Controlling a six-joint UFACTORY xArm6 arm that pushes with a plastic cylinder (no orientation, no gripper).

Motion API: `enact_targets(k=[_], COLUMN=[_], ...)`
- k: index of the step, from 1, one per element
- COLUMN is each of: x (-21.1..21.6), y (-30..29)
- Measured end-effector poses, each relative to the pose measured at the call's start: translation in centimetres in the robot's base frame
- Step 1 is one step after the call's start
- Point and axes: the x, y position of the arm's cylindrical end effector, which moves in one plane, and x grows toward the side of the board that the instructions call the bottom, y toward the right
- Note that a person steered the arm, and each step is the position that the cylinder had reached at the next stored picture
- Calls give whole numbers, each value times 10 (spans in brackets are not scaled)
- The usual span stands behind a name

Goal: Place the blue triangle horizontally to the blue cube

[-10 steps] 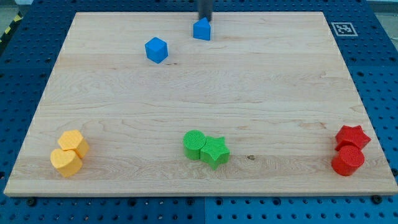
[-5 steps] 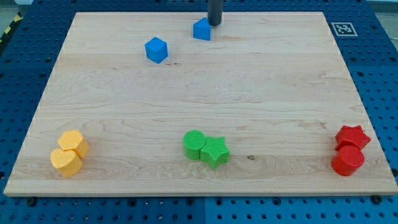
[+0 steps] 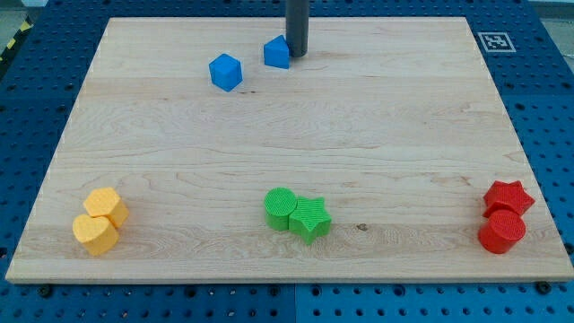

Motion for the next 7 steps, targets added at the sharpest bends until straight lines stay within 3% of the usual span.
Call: enact_targets(k=[1,3,5,7], x=[-27,-28,25,26], y=[-2,-32,-32,-31])
